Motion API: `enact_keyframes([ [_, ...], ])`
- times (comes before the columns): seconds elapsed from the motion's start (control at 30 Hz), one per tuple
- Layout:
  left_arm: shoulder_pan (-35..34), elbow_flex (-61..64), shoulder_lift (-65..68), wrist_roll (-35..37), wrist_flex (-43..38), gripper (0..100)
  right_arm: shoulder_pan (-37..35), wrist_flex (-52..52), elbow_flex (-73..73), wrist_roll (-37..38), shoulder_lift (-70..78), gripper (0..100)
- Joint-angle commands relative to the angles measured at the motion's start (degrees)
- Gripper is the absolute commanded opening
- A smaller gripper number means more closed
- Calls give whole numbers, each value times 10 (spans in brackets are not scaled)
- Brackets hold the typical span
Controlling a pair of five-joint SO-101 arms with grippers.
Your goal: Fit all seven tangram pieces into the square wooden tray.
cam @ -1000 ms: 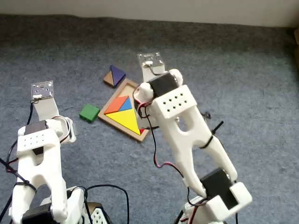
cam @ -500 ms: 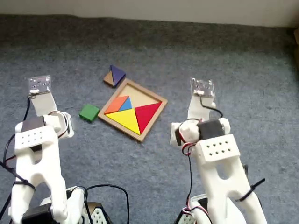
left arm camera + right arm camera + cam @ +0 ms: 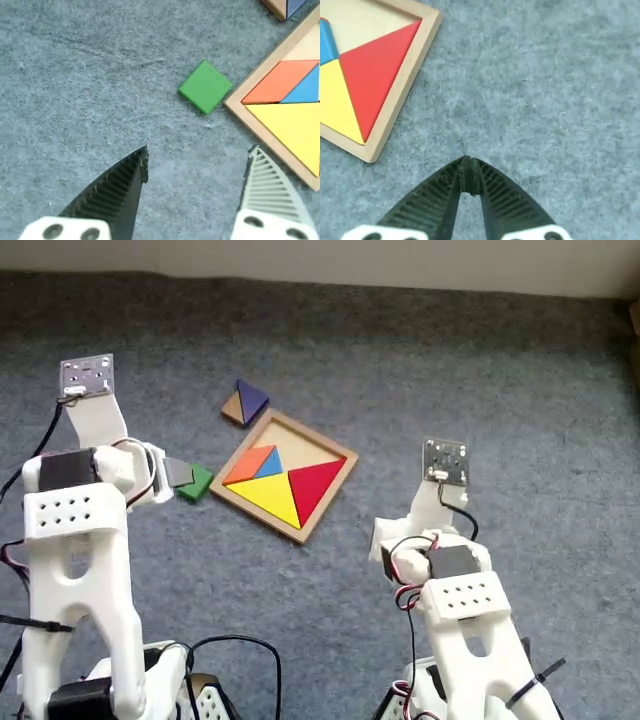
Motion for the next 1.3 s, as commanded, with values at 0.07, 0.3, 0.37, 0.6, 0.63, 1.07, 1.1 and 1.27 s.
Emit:
enact_keyframes([
  [0.07, 26, -53, 78, 89, -39, 310, 8, -16, -1, 5, -15, 9],
  [0.3, 25, -164, 299, 181, -49, 306, 6, -16, -1, 5, -15, 9],
  [0.37, 26, -191, 346, 209, -49, 306, 6, -16, -1, 5, -15, 9],
  [0.6, 40, -253, 429, 302, -6, 306, 6, -16, -1, 5, -15, 9],
  [0.63, 48, -255, 437, 312, -4, 306, 6, -16, -2, 5, -15, 9],
  [1.07, 87, -255, 502, 382, -9, 306, 6, -16, 0, 5, -15, 9],
  [1.1, 87, -255, 502, 382, -9, 306, 6, -16, 3, 5, -15, 9],
  [1.27, 59, -254, 507, 382, -25, 306, 6, -16, 8, 6, -15, 9],
])
